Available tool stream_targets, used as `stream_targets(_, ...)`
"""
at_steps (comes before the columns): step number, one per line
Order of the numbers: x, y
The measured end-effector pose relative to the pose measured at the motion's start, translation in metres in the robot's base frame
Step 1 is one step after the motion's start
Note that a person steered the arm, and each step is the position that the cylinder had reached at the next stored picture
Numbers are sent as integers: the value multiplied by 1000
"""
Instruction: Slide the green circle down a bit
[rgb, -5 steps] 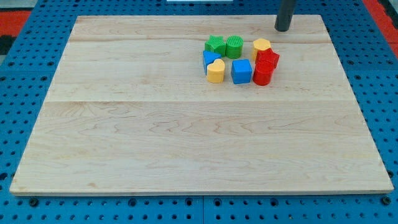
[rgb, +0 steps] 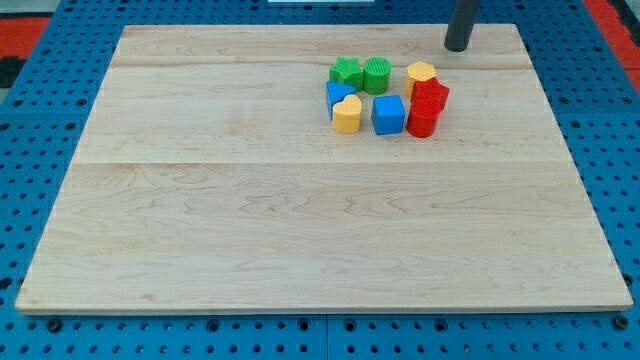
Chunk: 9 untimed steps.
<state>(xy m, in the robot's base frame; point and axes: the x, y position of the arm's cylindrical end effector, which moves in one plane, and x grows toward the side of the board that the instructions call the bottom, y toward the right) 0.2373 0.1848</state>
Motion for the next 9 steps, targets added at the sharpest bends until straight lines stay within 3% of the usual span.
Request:
stream_targets(1, -1, -12)
stream_targets(3, 1, -105)
stream_targets(5, 4, -125)
stream_targets(7, 38, -134)
stream_targets(9, 79, -194)
